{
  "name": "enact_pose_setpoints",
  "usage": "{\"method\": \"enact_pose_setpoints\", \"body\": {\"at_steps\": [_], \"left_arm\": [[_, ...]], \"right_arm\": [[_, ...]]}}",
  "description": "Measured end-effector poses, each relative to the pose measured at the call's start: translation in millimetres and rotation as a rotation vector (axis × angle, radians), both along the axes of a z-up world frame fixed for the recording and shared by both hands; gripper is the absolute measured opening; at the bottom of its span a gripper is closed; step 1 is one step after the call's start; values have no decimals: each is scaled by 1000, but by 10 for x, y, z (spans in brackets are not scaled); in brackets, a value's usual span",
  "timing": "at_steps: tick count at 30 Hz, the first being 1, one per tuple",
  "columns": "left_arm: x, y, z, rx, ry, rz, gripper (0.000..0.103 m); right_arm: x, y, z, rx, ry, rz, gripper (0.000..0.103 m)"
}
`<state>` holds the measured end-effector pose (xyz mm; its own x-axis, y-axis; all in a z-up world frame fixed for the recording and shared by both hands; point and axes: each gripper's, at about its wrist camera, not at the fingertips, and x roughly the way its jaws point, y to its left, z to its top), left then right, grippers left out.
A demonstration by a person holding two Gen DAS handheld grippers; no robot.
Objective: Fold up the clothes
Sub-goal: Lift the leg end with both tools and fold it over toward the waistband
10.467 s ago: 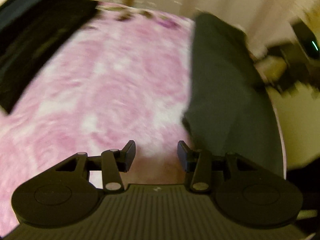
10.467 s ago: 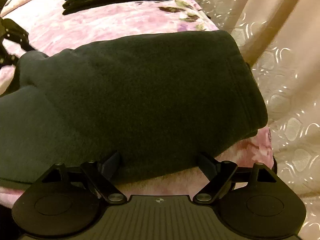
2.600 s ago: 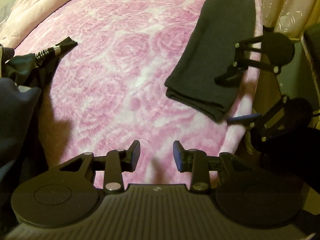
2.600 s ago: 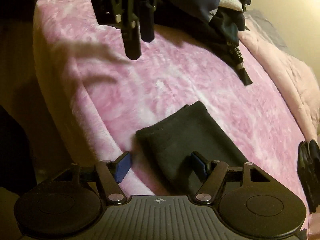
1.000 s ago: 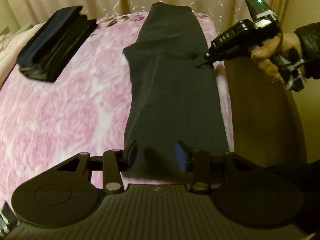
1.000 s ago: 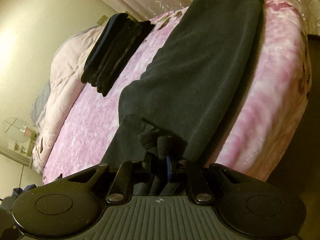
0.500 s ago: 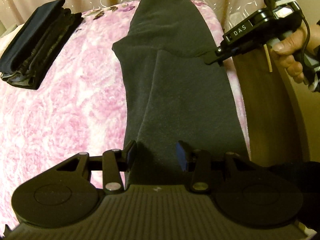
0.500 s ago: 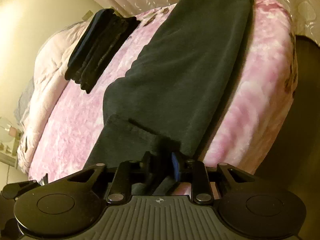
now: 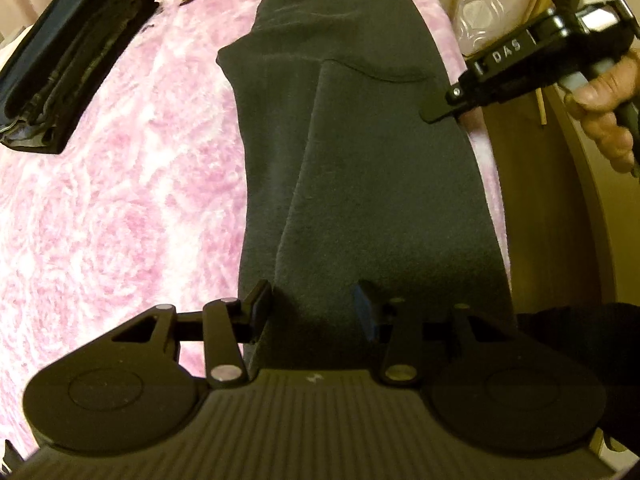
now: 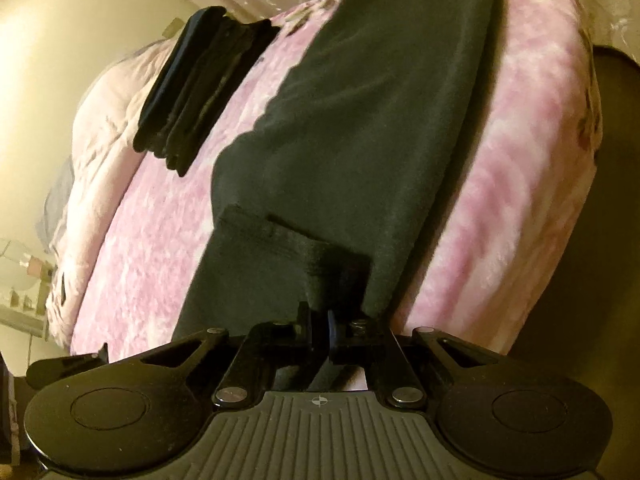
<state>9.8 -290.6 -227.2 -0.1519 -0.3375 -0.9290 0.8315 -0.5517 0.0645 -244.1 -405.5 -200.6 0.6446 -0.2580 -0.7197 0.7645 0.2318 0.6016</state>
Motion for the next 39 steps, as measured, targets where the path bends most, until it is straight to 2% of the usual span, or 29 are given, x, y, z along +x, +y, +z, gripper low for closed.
{"method": "enact_pose_setpoints", "body": {"at_steps": [3, 6, 8, 14, 16, 20, 23, 25, 28, 31, 34, 37, 39], "left_arm": [[-2, -11, 10, 5, 0, 1, 41], [-5, -30, 9, 12, 0, 4, 41], [-6, -43, 8, 17, 1, 6, 41], [103, -15, 145, -5, -8, -1, 41], [256, 38, 258, -31, -20, -6, 41], [614, 224, 419, -91, -52, -58, 41], [759, 454, 467, -174, -47, -187, 41], [755, 622, 424, -226, -46, -332, 41], [689, 883, 258, -283, -57, -596, 41], [636, 1048, -24, -302, -92, -820, 41], [660, 1005, -328, -278, -140, -901, 41], [697, 981, -372, -276, -130, -923, 43], [712, 972, -288, -271, -121, -902, 43]], "right_arm": [[-45, -58, 136, -58, 2, 5, 5], [-71, -133, -82, 5, 42, 13, 6], [-96, -153, -151, 12, 37, 26, 6], [-195, -43, -18, -39, 89, 34, 15], [-128, 92, 90, -84, 147, 21, 56], [26, 627, 377, -212, 176, 44, 58], [355, 1209, 570, -312, 156, 145, 57], [620, 1629, 564, -350, 133, 275, 57], [1052, 2179, 371, -437, 188, 500, 57], [1232, 2358, 126, -473, 287, 567, 57], [1293, 2446, 22, -521, 388, 599, 57], [1276, 2487, 25, -579, 488, 613, 58], [1337, 2605, 34, -663, 540, 675, 58]]}}
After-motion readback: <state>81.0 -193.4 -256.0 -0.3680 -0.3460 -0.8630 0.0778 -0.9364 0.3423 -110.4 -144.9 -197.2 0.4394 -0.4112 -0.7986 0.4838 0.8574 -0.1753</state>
